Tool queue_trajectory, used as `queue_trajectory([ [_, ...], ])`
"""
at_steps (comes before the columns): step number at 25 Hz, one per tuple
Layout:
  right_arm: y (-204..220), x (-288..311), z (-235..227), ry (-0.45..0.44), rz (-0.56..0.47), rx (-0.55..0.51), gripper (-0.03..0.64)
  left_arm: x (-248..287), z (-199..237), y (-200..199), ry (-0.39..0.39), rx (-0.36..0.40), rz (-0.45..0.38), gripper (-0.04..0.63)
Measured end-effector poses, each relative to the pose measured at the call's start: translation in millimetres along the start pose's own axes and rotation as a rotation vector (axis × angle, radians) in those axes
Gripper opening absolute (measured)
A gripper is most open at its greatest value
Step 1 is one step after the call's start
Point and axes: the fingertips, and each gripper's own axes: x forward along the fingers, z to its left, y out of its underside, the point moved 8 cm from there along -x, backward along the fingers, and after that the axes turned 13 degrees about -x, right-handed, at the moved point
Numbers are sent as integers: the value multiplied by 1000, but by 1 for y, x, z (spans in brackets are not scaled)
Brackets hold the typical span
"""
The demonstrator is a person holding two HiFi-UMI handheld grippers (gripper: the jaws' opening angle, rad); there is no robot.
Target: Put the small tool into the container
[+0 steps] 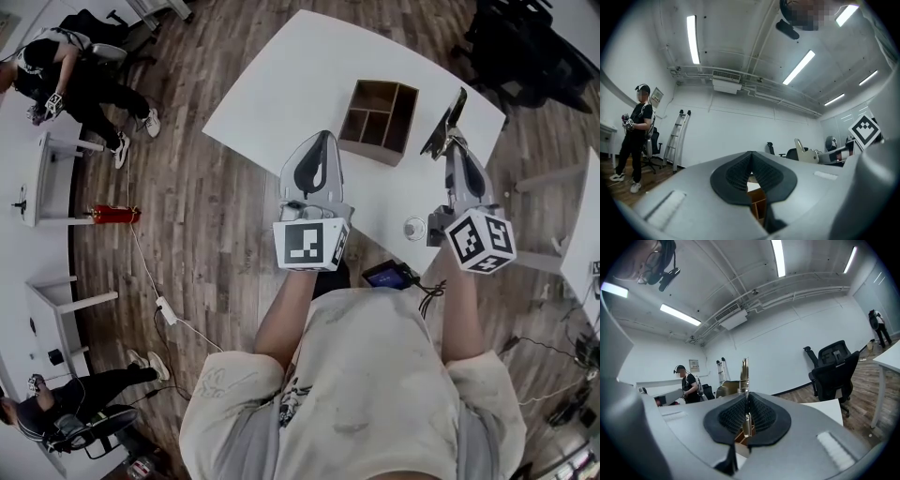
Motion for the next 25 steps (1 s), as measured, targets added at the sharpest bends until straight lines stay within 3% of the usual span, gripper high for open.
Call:
queue_trajectory([
  [11, 9, -4, -20, 93, 67, 85, 8, 12, -5, 9, 115, -9, 28, 14],
  [17, 11, -5, -33, 85, 135, 165, 6, 20, -15, 8, 180, -4, 35, 14],
  [25, 20, 10, -32, 49, 250, 200, 8, 20, -9, 3, 165, 4, 28, 14],
])
